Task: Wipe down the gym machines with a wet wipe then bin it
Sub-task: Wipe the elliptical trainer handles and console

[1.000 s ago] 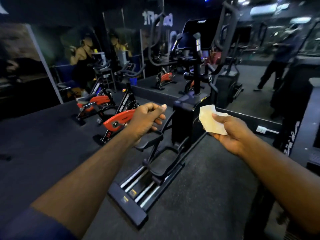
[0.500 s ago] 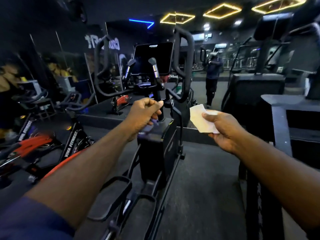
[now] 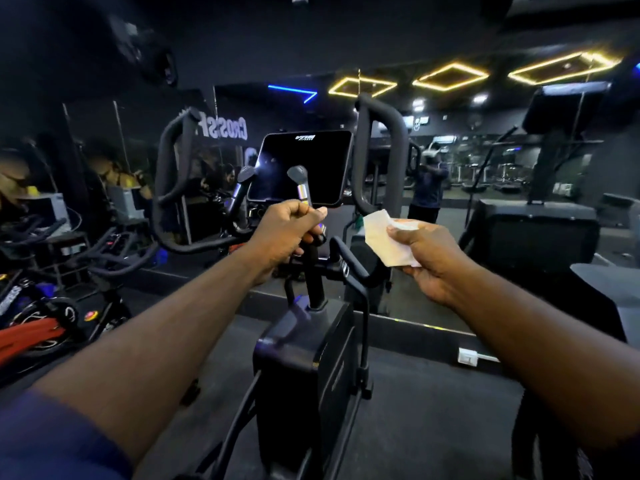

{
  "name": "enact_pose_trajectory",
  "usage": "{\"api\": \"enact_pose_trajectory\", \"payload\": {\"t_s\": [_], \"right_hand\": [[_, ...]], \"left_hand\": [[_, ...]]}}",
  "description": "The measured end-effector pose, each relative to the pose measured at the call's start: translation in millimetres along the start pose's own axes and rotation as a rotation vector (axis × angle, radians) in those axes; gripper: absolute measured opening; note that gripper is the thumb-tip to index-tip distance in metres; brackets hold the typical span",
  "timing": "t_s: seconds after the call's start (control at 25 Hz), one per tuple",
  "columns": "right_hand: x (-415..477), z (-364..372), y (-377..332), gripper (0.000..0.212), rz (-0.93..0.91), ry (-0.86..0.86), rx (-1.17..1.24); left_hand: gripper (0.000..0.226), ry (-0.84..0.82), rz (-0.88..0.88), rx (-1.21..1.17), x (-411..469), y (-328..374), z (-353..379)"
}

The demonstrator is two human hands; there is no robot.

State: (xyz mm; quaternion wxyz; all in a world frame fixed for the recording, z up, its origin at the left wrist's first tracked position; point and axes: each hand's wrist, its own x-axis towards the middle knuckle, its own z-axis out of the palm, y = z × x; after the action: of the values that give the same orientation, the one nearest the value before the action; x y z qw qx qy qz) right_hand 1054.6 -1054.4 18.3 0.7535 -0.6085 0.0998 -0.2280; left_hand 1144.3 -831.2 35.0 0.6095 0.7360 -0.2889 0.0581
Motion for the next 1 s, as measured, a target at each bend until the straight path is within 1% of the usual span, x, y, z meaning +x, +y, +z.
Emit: {"api": "enact_pose_trajectory", "payload": {"t_s": [0.12, 0.28, 0.4, 0.48, 0.56, 0.64, 0.72, 0.8, 0.84, 0.92, 0.96, 1.0], "right_hand": [[63, 10, -16, 0.02, -0.092, 0.028, -0.058], [148, 33, -55, 0.015, -0.275, 0.109, -0.16], [208, 46, -81, 0.017, -0.439, 0.156, -0.345], [238, 51, -95, 0.015, -0.527, 0.232, -0.479], [261, 52, -107, 0.012, -0.617, 0.286, -0.592], [278, 54, -119, 0.016, -0.752, 0.338, -0.679], [297, 57, -136, 0.022, -0.924, 0.407, -0.788], [320, 65, -159, 0.03, -1.105, 0.397, -0.937], [332, 71, -170, 0.032, -1.199, 0.367, -1.005], [360, 83, -191, 0.033, -1.396, 0.297, -1.06], [374, 89, -199, 0.032, -1.451, 0.269, -1.083], [384, 95, -206, 0.03, -1.435, 0.211, -1.136]], "left_hand": [[0.028, -0.001, 0.048, -0.008, 75, -14, 4], [0.028, -0.026, 0.141, -0.009, 184, -22, 4], [0.03, -0.049, 0.159, -0.046, 255, -29, 18], [0.04, -0.046, 0.163, -0.053, 296, -31, 36], [0.044, -0.025, 0.138, -0.049, 326, -34, 55], [0.046, -0.018, 0.124, -0.069, 344, -36, 72], [0.059, -0.032, 0.119, -0.135, 361, -30, 84], [0.066, -0.029, 0.122, -0.196, 380, -14, 93], [0.065, -0.028, 0.125, -0.184, 388, -3, 97], [0.061, -0.02, 0.133, -0.147, 405, 10, 109], [0.051, -0.015, 0.138, -0.176, 412, 11, 116], [0.035, -0.003, 0.141, -0.222, 415, 10, 124]]}}
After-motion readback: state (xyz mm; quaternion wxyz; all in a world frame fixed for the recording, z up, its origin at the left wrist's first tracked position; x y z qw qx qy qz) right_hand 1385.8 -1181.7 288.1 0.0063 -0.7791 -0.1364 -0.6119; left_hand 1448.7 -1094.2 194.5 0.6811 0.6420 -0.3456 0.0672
